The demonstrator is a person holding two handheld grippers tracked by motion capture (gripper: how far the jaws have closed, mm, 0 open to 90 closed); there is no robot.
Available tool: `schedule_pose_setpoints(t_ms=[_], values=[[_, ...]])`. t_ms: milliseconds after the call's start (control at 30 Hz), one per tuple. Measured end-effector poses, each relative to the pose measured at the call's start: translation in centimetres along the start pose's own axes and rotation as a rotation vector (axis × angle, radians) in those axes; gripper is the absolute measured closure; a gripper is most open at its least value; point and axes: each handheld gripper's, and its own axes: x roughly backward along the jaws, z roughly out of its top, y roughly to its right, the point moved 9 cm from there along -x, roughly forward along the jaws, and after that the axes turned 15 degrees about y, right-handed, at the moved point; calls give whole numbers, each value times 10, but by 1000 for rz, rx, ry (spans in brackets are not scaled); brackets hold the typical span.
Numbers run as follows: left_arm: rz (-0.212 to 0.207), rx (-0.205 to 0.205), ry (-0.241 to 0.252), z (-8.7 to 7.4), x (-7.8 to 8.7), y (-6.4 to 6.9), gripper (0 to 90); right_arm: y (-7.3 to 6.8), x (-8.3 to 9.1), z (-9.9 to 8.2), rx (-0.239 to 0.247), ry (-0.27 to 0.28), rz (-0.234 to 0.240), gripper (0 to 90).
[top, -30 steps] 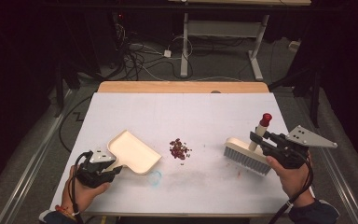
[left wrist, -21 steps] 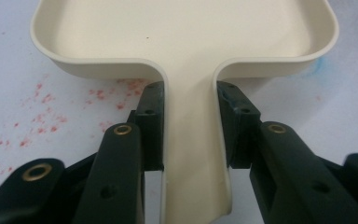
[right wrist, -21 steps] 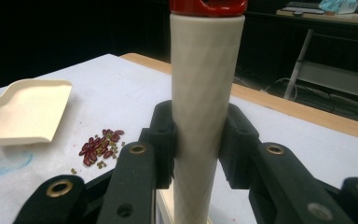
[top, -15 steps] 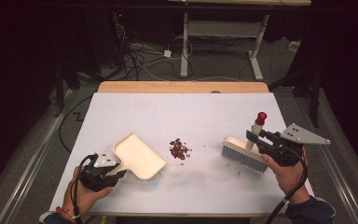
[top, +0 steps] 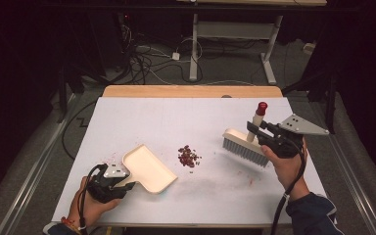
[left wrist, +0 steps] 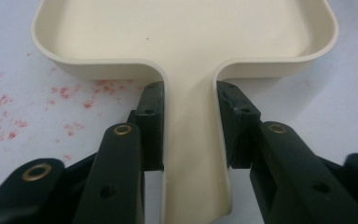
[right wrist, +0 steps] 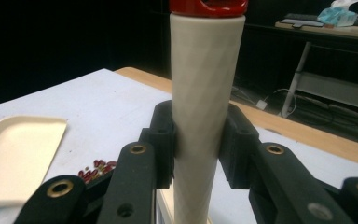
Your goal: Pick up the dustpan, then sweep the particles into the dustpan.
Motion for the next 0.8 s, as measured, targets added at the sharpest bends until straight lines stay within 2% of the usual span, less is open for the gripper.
schedule_pose_setpoints(t_ms=[100,133,233,400,500,733,800], values=[[-6,-15,-1,2,-2,3,644,3,-8,5,9,6,-9,705],[-20,-20,-3,2,-2,5,644,4,-11,6,16,5,-12,705],[-28,-2,-5,-1,-2,4,644,12,-20,6,7,-6,-35,705],[-29,-2,-7,-1,-1,4,644,30,-39,0,-9,-20,-83,705],[-31,-6,-7,-1,-2,4,644,36,-49,-6,12,-39,-107,705],[-40,-10,-10,-2,-1,7,644,41,-60,-14,9,-53,-143,705],[-39,-10,-9,-2,-1,7,643,47,-62,-14,17,-51,-171,705]])
